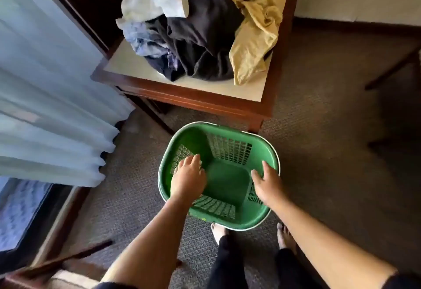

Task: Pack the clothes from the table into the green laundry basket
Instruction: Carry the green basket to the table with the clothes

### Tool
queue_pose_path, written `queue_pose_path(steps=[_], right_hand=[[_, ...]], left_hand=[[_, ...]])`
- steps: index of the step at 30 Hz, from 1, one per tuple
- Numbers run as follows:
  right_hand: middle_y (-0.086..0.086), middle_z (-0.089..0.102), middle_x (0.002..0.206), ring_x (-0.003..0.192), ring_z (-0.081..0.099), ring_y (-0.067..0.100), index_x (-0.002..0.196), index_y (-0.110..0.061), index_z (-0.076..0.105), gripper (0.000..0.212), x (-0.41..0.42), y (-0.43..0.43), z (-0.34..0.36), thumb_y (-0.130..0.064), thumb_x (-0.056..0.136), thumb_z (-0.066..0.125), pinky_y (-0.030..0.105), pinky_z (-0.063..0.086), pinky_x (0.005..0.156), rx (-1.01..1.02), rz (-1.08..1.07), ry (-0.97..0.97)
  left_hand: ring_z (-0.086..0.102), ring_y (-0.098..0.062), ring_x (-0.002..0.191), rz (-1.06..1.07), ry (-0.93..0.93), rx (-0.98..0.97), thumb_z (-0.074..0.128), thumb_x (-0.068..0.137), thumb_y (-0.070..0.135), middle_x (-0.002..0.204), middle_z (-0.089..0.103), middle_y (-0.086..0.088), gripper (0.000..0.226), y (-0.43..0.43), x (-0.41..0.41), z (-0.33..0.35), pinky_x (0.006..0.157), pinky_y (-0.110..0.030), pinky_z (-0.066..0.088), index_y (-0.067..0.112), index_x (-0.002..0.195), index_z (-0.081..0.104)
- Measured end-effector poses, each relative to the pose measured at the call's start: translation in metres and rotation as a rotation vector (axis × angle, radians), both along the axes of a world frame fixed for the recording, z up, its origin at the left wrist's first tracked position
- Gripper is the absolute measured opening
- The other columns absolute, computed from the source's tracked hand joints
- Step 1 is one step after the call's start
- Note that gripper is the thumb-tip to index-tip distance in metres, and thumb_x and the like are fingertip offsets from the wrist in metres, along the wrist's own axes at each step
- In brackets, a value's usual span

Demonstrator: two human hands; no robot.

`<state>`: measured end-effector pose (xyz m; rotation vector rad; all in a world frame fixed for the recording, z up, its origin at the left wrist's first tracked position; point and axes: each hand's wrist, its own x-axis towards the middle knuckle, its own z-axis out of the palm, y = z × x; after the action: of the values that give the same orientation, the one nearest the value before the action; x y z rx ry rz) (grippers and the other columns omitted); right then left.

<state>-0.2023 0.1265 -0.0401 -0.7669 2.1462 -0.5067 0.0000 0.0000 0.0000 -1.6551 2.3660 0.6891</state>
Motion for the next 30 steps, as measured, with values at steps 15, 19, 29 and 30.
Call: queue_pose_path(steps=[15, 19, 29, 30], right_hand=[[0.022, 0.055, 0.136, 0.116, 0.061, 0.038, 0.141, -0.006, 0.034, 0.064, 0.035, 0.01, -0.132, -0.032, 0.093, 0.067, 0.045, 0.053, 0.098, 0.269, -0.831, -0.062], [0.019, 0.055, 0.136, 0.116, 0.061, 0.039, 0.145, -0.011, 0.032, 0.057, 0.038, 0.006, -0.137, -0.021, 0.098, 0.062, 0.041, 0.051, 0.091, 0.249, -0.871, -0.065], [0.02, 0.062, 0.099, 0.082, 0.063, 0.036, 0.107, -0.005, 0.048, 0.039, 0.022, 0.027, -0.132, -0.044, 0.104, 0.042, 0.049, 0.053, 0.069, 0.297, -0.915, 0.008], [0.019, 0.06, 0.097, 0.081, 0.062, 0.036, 0.108, -0.005, 0.049, 0.038, 0.02, 0.032, -0.127, -0.042, 0.105, 0.042, 0.046, 0.05, 0.066, 0.288, -0.912, 0.021]], left_hand=[[0.01, -0.04, 0.154, 0.317, -0.09, 0.281, 0.066, 0.09, 0.039, 0.168, 0.006, -0.018, 0.104, -0.106, 0.08, -0.133, 0.121, -0.061, 0.023, 0.012, 0.161, -0.005], [0.038, -0.051, 0.136, 0.362, -0.023, 0.287, 0.068, 0.091, 0.036, 0.151, 0.031, -0.027, 0.098, -0.12, 0.08, -0.15, 0.112, -0.061, 0.037, 0.014, 0.161, 0.003], [0.056, -0.034, 0.085, 0.352, 0.103, 0.143, 0.055, 0.091, 0.007, 0.11, 0.063, -0.024, 0.041, -0.127, 0.085, -0.137, 0.071, -0.039, 0.039, 0.015, 0.13, 0.046], [0.059, -0.036, 0.087, 0.343, 0.107, 0.141, 0.056, 0.09, 0.008, 0.109, 0.063, -0.023, 0.042, -0.123, 0.085, -0.132, 0.072, -0.039, 0.04, 0.016, 0.131, 0.046]])
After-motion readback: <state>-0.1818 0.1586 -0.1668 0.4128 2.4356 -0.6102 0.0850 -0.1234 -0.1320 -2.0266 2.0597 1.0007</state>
